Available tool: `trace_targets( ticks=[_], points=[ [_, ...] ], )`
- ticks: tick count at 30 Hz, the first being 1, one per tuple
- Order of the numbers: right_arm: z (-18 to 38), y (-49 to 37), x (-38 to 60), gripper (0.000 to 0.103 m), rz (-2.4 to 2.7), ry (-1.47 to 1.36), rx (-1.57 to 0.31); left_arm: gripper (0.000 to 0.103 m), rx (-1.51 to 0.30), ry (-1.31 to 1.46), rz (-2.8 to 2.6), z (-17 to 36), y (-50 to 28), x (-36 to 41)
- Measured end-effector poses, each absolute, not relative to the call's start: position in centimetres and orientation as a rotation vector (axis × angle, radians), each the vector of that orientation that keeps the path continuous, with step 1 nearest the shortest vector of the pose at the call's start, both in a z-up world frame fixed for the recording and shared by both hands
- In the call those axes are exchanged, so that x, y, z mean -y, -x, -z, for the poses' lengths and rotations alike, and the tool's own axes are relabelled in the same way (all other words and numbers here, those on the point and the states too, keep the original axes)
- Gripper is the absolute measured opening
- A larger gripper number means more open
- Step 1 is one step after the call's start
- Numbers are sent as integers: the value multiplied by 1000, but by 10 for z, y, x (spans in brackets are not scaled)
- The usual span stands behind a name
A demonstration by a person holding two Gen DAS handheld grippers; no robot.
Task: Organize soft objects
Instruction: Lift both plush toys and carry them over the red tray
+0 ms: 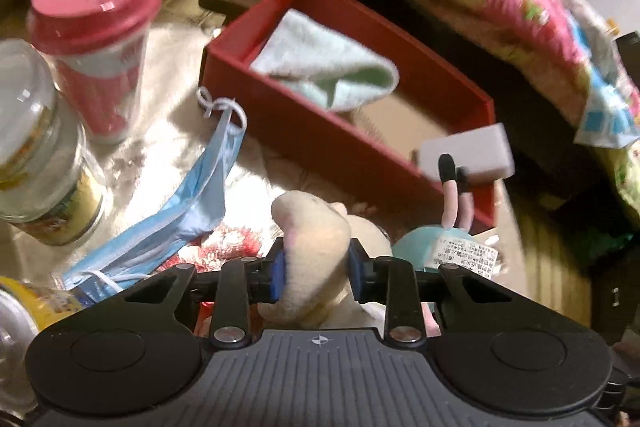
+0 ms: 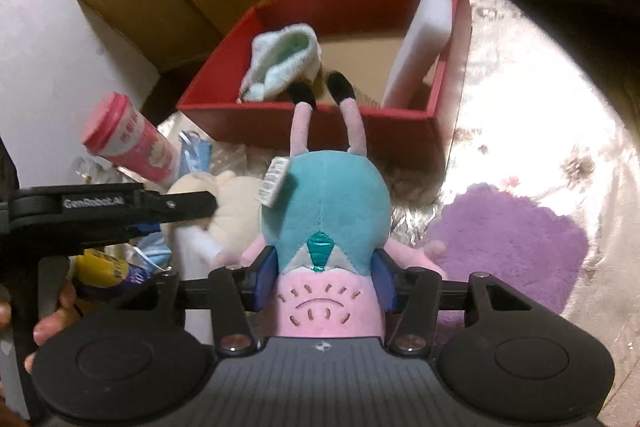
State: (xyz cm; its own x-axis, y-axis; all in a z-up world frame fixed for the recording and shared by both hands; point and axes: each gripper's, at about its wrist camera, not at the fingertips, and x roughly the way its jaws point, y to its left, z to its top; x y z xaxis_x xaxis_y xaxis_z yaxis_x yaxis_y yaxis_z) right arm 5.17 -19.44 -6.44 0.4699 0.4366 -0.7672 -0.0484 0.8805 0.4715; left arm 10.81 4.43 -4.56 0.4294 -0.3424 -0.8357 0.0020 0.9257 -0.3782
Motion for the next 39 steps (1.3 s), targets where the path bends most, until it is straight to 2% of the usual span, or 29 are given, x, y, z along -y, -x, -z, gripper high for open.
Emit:
trace_targets(
  ticks=[6, 12, 18, 27, 39],
  points=[
    [30, -35, 196, 22, -329, -381, -918, 31, -1034, 351, 286, 14, -90, -44],
    [20, -29, 206, 22, -329, -407, -878, 31, -949, 385, 349, -18, -66, -51],
    [8, -26, 205, 22, -326, -424, -826, 31, -875, 474, 376, -37, -60, -61],
    [-31, -24, 207, 22, -305, -429, -667, 31, -710, 447, 359, -74, -68, -53],
    [-58, -24, 208, 22, -273, -397, -542, 32, -629, 336, 287, -83, -80, -38]
  ],
)
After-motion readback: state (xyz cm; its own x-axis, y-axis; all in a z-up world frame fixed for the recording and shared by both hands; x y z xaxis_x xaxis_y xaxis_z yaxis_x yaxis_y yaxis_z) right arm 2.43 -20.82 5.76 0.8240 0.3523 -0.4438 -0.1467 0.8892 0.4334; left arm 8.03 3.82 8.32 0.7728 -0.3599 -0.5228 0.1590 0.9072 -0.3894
